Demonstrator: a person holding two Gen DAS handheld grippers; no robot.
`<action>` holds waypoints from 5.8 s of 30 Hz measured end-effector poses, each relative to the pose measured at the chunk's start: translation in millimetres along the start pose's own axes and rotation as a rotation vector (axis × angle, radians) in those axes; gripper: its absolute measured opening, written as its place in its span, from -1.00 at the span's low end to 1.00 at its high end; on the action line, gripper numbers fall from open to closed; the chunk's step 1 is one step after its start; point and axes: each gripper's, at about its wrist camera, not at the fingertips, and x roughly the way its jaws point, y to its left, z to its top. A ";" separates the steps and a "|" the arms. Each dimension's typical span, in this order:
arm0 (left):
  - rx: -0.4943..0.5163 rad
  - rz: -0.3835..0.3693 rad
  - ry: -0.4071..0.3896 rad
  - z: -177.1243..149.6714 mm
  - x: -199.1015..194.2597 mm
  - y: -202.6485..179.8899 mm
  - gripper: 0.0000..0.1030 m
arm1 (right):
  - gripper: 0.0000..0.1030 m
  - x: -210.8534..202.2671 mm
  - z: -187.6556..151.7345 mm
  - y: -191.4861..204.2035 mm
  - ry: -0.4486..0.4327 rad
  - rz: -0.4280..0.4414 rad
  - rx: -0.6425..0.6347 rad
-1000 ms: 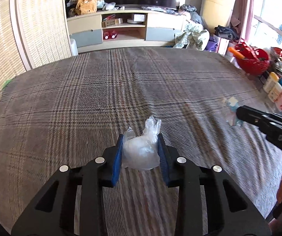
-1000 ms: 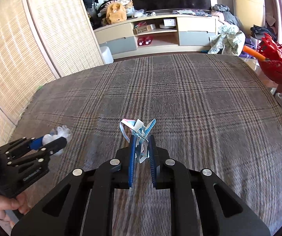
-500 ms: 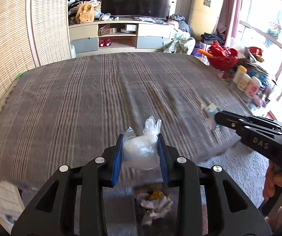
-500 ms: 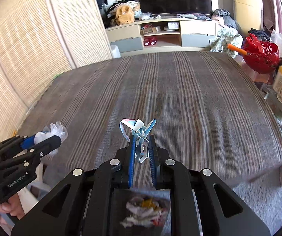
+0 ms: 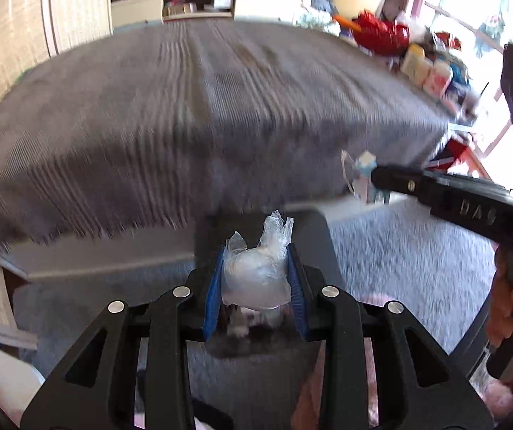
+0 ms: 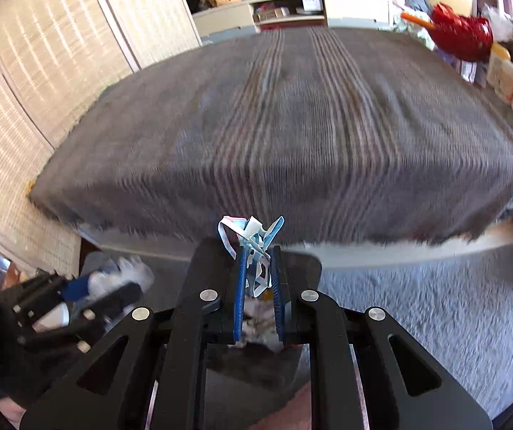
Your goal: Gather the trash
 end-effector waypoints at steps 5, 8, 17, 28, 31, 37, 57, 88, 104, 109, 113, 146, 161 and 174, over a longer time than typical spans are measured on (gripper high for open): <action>-0.005 0.011 0.031 -19.7 14.4 -4.5 -0.40 | -0.71 11.9 -17.3 -0.4 0.026 -0.014 0.004; -0.009 0.012 0.053 -27.9 22.6 -5.2 -0.40 | -0.71 17.2 -22.6 -0.2 0.031 -0.001 0.018; -0.028 -0.002 0.104 -39.4 37.9 -2.4 -0.40 | -0.71 35.2 -32.7 2.1 0.074 0.004 0.039; -0.042 -0.013 0.106 -32.9 38.6 0.4 -0.25 | -0.53 39.9 -24.2 2.6 0.086 0.009 0.064; -0.044 -0.007 0.099 -31.8 36.6 2.5 -0.11 | -0.30 40.1 -22.9 3.2 0.087 0.009 0.065; -0.059 0.007 0.079 -29.9 31.7 6.2 0.44 | 0.14 35.2 -21.0 0.6 0.064 -0.007 0.077; -0.066 0.132 -0.200 13.5 -68.4 19.3 0.84 | 0.94 -75.6 12.7 -2.6 -0.306 -0.216 0.033; -0.024 0.221 -0.610 32.4 -237.7 -3.7 0.84 | 0.94 -216.1 4.5 41.7 -0.698 -0.209 -0.080; -0.019 0.213 -0.619 32.3 -238.9 -8.1 0.84 | 0.94 -209.4 5.3 46.1 -0.680 -0.188 -0.081; -0.019 0.213 -0.625 32.4 -240.6 -6.4 0.84 | 0.94 -208.2 7.0 49.9 -0.673 -0.182 -0.085; -0.024 0.212 -0.628 32.6 -241.3 -5.4 0.84 | 0.94 -210.7 7.1 52.2 -0.679 -0.177 -0.089; -0.011 0.200 -0.629 36.7 -240.7 -6.7 0.84 | 0.94 -208.4 8.7 51.5 -0.666 -0.170 -0.074; -0.016 0.215 -0.625 38.7 -241.0 -2.4 0.84 | 0.94 -213.2 10.8 46.3 -0.673 -0.208 -0.058; -0.022 0.215 -0.643 36.9 -248.4 -2.0 0.84 | 0.94 -216.8 10.2 48.6 -0.680 -0.209 -0.066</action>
